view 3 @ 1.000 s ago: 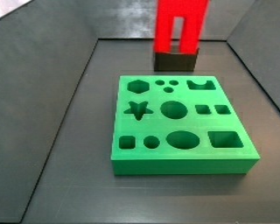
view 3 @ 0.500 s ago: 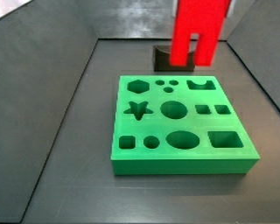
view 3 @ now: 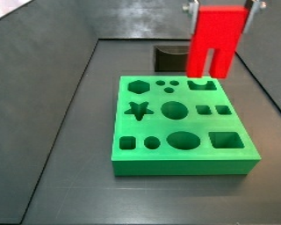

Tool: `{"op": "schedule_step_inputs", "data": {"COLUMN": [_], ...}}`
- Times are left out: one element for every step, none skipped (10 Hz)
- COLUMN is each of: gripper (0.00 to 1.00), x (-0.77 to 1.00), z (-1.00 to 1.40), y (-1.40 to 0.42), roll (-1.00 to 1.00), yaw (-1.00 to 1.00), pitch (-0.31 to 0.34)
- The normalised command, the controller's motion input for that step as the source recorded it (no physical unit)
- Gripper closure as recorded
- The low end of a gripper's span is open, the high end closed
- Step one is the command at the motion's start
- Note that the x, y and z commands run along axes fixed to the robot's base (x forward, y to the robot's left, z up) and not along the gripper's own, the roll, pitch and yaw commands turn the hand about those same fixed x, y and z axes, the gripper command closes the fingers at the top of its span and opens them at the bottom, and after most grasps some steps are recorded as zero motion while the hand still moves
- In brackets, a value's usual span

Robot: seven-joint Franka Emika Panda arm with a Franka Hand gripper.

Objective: Pick up the double-square object. Move up. Move to above the board. Insert the double-square object.
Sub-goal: Insert the double-square object.

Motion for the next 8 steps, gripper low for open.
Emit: {"op": "schedule_step_inputs", "data": {"gripper": [1.0, 1.0, 1.0, 1.0, 1.0, 1.0, 1.0, 1.0], "x": [1.0, 1.0, 1.0, 1.0, 1.0, 1.0, 0.76, 0.38], "z": [-0.23, -0.23, -0.22, -0.22, -0.24, -0.29, -0.5, -0.68], "y": [-0.03, -0.02, 0.0, 0.0, 0.0, 0.0, -0.09, -0.23], "roll": [0.05, 0.05, 0.05, 0.04, 0.04, 0.03, 0.11, 0.17], "yaw": [0.0, 0.0, 0.0, 0.0, 0.0, 0.0, 0.15, 0.42], "pitch": [-0.05, -0.051, -0.059, -0.06, -0.061, -0.07, -0.029, -0.02]}}
